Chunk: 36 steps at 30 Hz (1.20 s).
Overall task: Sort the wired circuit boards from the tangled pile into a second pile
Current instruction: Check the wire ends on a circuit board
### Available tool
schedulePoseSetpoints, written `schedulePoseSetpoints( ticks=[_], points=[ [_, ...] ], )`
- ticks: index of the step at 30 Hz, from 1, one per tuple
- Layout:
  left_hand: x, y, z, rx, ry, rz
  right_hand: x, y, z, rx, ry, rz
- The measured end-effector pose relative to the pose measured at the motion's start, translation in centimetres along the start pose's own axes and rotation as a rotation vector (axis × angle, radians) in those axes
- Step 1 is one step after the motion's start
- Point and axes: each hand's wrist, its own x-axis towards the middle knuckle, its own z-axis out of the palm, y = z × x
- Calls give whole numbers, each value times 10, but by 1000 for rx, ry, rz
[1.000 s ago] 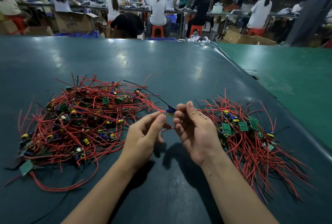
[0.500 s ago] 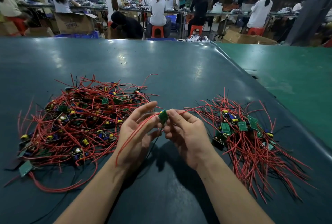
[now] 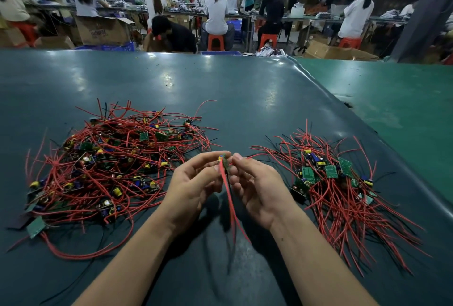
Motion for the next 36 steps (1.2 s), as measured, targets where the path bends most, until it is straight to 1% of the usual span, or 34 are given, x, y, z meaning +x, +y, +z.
schedulePoseSetpoints(
  ticks=[3, 6, 8, 10, 13, 16, 20, 25, 27, 33, 36],
  points=[
    [3, 3, 2, -117, 150, -75, -1, 0, 0, -66, -45, -43],
    [6, 6, 0, -152, 212, -117, -1, 6, 2, -168, -102, -170],
    [7, 5, 0, -143, 237, -108, -1, 11, 6, -174, -119, -247],
    [6, 2, 0, -111, 227, -79, 0, 13, 7, -152, -64, -273],
    [4, -2, 0, -14, 174, -53, 3, 11, 2, -259, 76, -333],
    [4, -3, -1, 35, 192, -23, 3, 7, -1, -321, 106, -385],
    [6, -2, -2, -16, 232, 12, 5, 2, -3, -233, 185, -416],
    [7, -1, 1, -68, 254, 56, 7, -8, -9, -37, 302, -437],
    [7, 0, 1, -125, 268, 75, 8, -11, -13, 27, 340, -460],
    [9, 3, -1, -210, 295, 93, 10, -15, -17, 76, 394, -542],
    [7, 2, 0, -211, 303, 101, 9, -16, -18, 95, 417, -570]
  ],
)
